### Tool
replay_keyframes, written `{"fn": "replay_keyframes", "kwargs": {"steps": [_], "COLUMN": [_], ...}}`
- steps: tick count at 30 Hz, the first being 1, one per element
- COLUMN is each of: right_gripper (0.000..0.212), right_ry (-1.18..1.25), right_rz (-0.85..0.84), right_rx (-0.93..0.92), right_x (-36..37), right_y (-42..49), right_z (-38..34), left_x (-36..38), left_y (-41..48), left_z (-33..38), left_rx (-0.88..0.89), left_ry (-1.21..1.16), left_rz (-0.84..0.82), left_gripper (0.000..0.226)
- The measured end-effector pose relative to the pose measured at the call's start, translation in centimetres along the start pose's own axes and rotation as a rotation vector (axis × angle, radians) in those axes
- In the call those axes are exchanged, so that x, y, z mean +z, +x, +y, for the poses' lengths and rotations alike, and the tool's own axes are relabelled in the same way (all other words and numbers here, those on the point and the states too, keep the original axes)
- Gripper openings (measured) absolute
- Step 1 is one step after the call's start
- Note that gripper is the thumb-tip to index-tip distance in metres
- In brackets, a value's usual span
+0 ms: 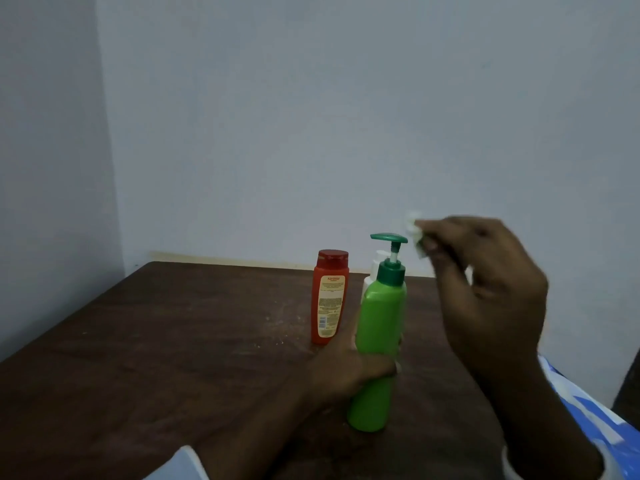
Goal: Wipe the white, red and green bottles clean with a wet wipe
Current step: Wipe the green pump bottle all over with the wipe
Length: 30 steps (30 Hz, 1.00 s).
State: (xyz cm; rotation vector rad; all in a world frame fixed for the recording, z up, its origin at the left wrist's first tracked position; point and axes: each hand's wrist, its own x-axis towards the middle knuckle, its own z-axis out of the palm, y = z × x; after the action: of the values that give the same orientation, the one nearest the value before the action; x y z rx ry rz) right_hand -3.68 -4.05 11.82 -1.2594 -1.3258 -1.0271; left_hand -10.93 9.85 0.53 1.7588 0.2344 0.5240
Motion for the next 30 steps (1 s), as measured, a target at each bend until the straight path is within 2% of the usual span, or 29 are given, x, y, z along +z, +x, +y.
{"fn": "replay_keyframes", "kwargs": {"steps": [4,6,8,11,13,18,22,26,30], "right_gripper": [0.023,0.022,0.02,0.018,0.017,0.022,0.03,0.021,0.032], "right_ry": [0.067,0.055,0.069,0.083,0.092,-0.013,-0.049,-0.08,-0.095], "right_rz": [0.009,0.053,0.105,0.125,0.124,0.034,0.071,0.05,0.07], "right_rx": [0.095,0.091,0.106,0.174,0.171,0.009,-0.136,-0.094,-0.113], "right_x": [-0.6,-1.3,-2.4,-3.4,-3.8,-3.6,-1.9,-2.7,-2.4], "right_y": [3.3,3.2,2.3,-0.1,-1.7,-3.7,-4.8,-4.6,-5.0], "right_z": [0.1,-0.5,-1.3,-2.1,-2.3,-3.5,-5.1,-3.3,-4.8], "left_x": [0.3,0.3,0.2,0.2,0.1,0.2,0.2,-0.1,0.3], "left_y": [-0.7,-1.4,-1.2,-0.9,-0.9,-0.8,-0.8,-0.7,-0.7], "left_z": [0.3,1.1,1.1,0.6,0.5,0.6,0.3,0.5,0.5], "left_rx": [0.086,0.22,0.373,0.53,0.593,0.698,0.682,0.671,0.705], "left_ry": [0.045,0.125,0.172,0.239,0.319,0.424,0.421,0.49,0.471], "left_rz": [0.041,0.076,0.184,0.382,0.438,0.472,0.471,0.48,0.499], "left_gripper": [0.066,0.086,0.097,0.092,0.091,0.082,0.068,0.088,0.092]}}
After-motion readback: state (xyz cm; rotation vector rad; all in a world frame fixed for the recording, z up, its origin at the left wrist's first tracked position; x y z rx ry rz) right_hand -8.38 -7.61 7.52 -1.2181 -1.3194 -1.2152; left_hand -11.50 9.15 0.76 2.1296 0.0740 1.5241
